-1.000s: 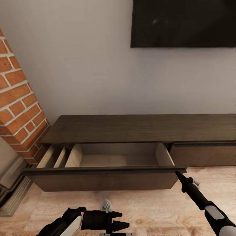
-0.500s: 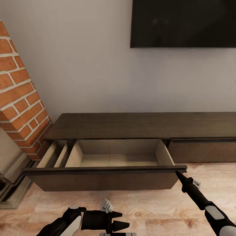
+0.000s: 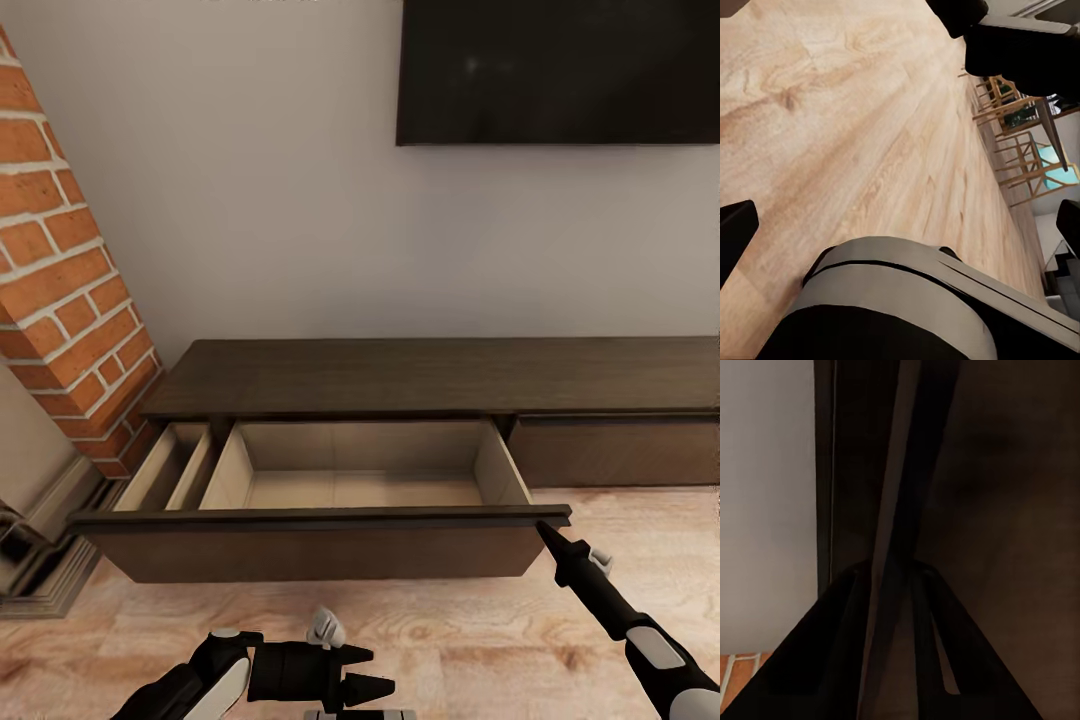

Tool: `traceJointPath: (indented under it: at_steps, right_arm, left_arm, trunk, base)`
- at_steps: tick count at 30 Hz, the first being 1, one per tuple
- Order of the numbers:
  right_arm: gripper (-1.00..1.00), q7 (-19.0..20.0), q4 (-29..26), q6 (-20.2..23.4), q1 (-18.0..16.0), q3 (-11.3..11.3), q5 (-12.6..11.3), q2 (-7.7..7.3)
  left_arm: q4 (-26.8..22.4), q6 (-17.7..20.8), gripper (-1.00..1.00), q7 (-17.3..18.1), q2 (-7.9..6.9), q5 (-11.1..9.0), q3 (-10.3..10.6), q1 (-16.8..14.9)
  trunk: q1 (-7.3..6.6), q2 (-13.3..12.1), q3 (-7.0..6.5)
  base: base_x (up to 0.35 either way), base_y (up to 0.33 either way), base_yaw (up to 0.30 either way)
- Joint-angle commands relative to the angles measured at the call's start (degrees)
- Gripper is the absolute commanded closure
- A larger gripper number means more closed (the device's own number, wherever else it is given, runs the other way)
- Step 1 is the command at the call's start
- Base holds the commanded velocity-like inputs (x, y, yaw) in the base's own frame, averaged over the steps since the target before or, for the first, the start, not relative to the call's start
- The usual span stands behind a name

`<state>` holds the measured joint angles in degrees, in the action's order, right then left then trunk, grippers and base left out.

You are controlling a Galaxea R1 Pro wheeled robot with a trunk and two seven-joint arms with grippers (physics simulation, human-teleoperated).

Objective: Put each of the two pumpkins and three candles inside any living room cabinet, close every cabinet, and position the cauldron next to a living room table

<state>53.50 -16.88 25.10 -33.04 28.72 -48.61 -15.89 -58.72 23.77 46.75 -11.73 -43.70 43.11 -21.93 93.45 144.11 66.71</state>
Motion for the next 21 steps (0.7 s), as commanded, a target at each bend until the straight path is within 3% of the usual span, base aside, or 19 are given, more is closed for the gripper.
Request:
traceJointPath:
  at_steps: [1,7,17,18,21]
  right_arm:
    - [1.0,1.1,-0.1,1.4,-0.1,0.7,-1.8,-0.02]
    - [1.0,1.1,-0.2,1.4,-0.1,0.7,-1.8,-0.02]
    - [1.0,1.1,-0.2,1.4,-0.1,0.7,-1.8,-0.02]
    - [-1.0,1.1,-0.2,1.4,-0.1,0.7,-1.8,-0.02]
    - [-1.0,1.1,-0.2,1.5,-0.1,0.7,-1.8,-0.02]
  left_arm:
    - [0.0,0.5,-1.0,-0.1,-0.05,-0.6,0.1,0.0]
    - [0.0,0.5,-1.0,0.0,-0.05,-0.6,0.1,0.0]
    - [0.0,0.5,-1.0,0.5,-0.05,-0.6,0.1,0.0]
    - [0.0,0.5,-1.0,0.5,-0.05,-0.6,0.1,0.0]
    - [0.0,0.5,-1.0,0.5,-0.05,-0.6,0.1,0.0]
  trunk:
    - [-0.04,0.0,0.03]
    - [-0.04,0.0,0.03]
    - [-0.04,0.0,0.03]
    - [-0.04,0.0,0.03]
    - [-0.04,0.0,0.03]
  base:
    - [-0.166,0.0,0.0]
    - [-0.149,0.0,0.0]
    - [-0.028,0.0,0.0]
    - [-0.005,0.0,0.0]
    - [-0.002,0.0,0.0]
